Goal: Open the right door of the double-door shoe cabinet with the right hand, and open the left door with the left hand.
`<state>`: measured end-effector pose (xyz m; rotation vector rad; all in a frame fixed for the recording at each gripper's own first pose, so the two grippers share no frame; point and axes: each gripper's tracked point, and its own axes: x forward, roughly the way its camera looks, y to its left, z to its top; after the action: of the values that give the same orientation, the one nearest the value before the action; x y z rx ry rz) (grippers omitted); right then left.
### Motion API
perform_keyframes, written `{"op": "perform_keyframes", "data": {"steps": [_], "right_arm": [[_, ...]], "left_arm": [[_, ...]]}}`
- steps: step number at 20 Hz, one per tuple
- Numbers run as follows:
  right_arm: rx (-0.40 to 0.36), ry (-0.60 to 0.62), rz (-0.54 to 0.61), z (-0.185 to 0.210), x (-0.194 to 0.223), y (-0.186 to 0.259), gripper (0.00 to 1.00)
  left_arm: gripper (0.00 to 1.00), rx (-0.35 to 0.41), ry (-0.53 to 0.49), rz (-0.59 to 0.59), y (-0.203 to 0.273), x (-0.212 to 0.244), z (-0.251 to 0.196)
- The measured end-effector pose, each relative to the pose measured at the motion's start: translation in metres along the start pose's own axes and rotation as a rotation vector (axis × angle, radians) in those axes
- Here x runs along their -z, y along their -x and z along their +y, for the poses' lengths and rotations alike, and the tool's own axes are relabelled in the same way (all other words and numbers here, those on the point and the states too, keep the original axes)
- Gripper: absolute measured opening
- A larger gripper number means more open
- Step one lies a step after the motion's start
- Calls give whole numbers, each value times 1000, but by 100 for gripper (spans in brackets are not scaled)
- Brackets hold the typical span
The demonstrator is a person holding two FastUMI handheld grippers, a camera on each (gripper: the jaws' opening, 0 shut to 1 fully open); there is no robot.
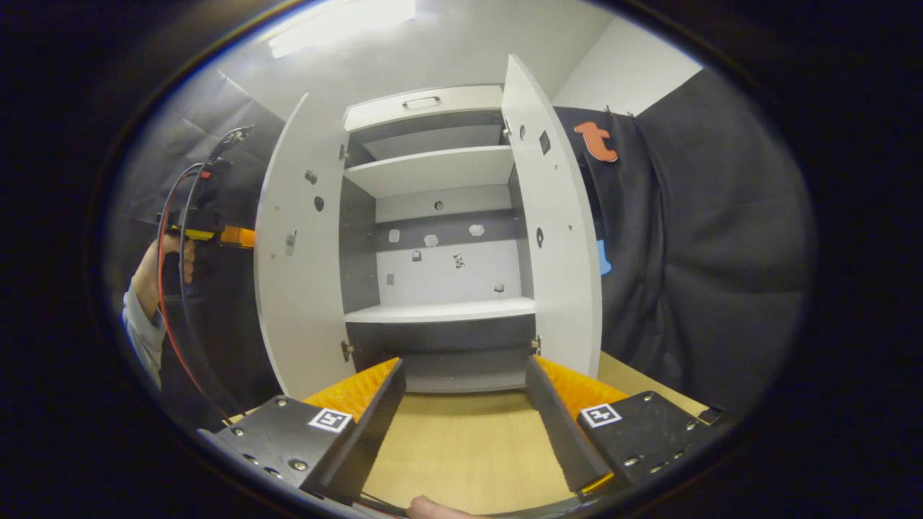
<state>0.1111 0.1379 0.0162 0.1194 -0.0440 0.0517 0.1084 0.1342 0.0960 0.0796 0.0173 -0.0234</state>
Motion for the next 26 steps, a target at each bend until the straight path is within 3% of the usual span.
{"op": "perform_keyframes", "data": {"steps": [3, 8, 10, 12, 15, 18, 26], "right_arm": [[6, -12, -12, -1, -4, 3, 99], [26, -40, -1, -8, -1, 2, 99], [28, -44, 6, -11, 2, 2, 99], [30, -42, 11, -11, 3, 2, 99], [18, -36, 2, -5, -2, 4, 99], [2, -10, -14, 1, -9, 6, 99], [2, 14, -34, 2, -18, 7, 99]], "left_arm": [[0, 33, 18, 6, 3, 2, 0], [1, 19, 29, 30, 14, 9, -2], [8, 36, 51, 36, 35, 16, -11], [30, 20, 40, 21, 53, 21, -14], [72, -24, 43, 35, 81, 31, -19], [78, -75, 6, 15, 95, 30, -20], [87, -77, 39, -16, 103, 33, -45]]}}
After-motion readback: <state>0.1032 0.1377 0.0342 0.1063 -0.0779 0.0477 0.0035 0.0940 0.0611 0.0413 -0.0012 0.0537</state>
